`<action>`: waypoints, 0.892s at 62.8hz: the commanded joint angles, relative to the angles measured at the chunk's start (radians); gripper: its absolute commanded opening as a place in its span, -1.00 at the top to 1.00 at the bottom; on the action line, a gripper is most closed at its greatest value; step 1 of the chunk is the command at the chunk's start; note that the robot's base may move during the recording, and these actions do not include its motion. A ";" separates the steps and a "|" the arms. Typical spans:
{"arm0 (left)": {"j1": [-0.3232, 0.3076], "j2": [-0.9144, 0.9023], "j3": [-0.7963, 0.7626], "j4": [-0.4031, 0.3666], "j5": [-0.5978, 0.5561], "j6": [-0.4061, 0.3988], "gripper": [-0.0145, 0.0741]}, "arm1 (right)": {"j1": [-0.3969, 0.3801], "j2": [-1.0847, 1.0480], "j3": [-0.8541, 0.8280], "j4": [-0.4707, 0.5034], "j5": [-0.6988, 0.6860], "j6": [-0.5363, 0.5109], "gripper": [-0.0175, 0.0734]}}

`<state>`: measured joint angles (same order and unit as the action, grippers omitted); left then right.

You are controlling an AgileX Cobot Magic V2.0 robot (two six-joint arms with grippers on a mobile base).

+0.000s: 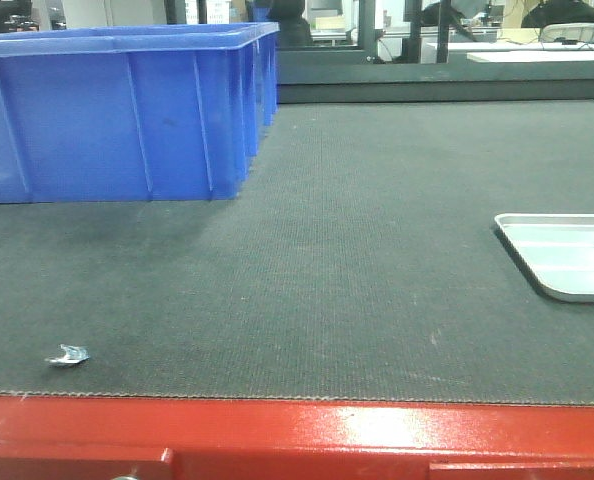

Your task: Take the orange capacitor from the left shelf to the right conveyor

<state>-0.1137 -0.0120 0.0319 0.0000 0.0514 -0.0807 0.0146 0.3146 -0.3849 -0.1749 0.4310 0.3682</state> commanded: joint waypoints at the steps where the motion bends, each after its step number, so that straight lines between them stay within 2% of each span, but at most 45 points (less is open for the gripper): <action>1: -0.001 -0.019 -0.005 0.000 -0.089 0.000 0.91 | 0.001 0.000 -0.044 0.005 -0.050 0.000 0.53; 39: -0.001 -0.019 -0.005 0.000 -0.089 0.000 0.91 | 0.000 0.000 -0.033 0.002 0.046 -0.001 0.53; 50: -0.001 -0.019 -0.005 0.000 -0.089 0.000 0.91 | -0.002 0.000 -0.030 0.020 0.006 -0.003 0.53; 52: -0.001 -0.019 -0.005 0.000 -0.089 0.000 0.91 | -0.002 0.000 -0.030 0.026 -0.013 -0.014 0.53; 56: -0.001 -0.019 -0.005 0.000 -0.089 0.000 0.91 | -0.002 0.000 -0.030 0.048 -0.071 -0.114 0.53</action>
<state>-0.1137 -0.0120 0.0319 0.0000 0.0514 -0.0807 0.0146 0.3079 -0.3857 -0.1405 0.5073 0.3383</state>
